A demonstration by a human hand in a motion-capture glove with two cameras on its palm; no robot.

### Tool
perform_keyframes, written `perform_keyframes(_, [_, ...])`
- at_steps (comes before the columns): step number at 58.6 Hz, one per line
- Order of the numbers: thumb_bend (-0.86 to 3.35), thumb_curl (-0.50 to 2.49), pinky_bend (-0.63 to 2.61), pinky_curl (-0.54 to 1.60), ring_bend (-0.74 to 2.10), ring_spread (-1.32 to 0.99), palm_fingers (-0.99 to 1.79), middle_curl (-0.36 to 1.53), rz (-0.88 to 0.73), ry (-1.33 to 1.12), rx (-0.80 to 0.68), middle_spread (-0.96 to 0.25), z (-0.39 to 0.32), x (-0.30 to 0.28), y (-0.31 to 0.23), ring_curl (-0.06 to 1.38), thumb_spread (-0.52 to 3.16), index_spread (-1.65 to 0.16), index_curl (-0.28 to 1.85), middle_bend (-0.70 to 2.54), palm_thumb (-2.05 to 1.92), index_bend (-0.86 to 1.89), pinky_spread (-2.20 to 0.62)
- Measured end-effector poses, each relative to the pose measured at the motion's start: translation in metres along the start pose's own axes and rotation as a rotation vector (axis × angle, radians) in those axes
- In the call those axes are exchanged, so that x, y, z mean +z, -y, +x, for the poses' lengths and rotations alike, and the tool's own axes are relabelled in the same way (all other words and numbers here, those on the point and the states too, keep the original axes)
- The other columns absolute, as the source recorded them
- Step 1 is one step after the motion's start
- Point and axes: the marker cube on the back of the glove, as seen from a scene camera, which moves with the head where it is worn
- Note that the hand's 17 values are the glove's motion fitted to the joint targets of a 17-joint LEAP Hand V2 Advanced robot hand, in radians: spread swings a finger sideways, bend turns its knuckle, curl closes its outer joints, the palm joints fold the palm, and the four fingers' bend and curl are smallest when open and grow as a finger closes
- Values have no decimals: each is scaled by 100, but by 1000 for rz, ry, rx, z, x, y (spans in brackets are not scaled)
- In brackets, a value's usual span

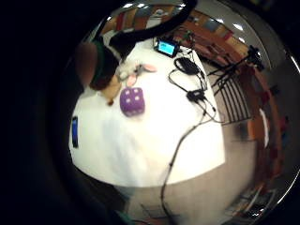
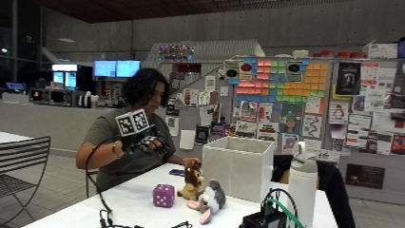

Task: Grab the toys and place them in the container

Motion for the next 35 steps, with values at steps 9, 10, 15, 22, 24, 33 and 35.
perform_keyframes(9, [-1, 19, 54, 28, 56, -35, 61, 28, -10, -133, 55, -22, -1, 71, 32, 24, 147, -41, 29, 27, -2, 19, -14])
perform_keyframes(10, [-1, 19, 54, 29, 55, -35, 60, 28, -3, -149, 60, -22, 0, 79, 34, 24, 147, -41, 29, 27, -2, 19, -14])
perform_keyframes(15, [-1, 21, 56, 30, 51, -35, 57, 30, 9, -175, 90, -23, 7, 118, 45, 23, 148, -41, 31, 29, 0, 20, -15])
perform_keyframes(22, [-1, 23, 62, 33, 43, -33, 47, 33, -24, -218, 115, -24, 12, 166, 48, 22, 145, -40, 33, 30, 1, 18, -10])
perform_keyframes(24, [-1, 24, 64, 33, 42, -33, 47, 33, -19, -272, 108, -23, 14, 174, 48, 22, 144, -40, 33, 30, 0, 17, -9])
perform_keyframes(33, [6, 29, 66, 31, 48, -35, 78, 35, 140, -429, 150, -24, 32, 182, 46, 21, 146, -40, 36, 33, 14, 28, -14])
perform_keyframes(35, [7, 30, 67, 32, 49, -36, 81, 36, 146, -385, 192, -24, 38, 182, 45, 22, 147, -40, 38, 34, 18, 29, -16])
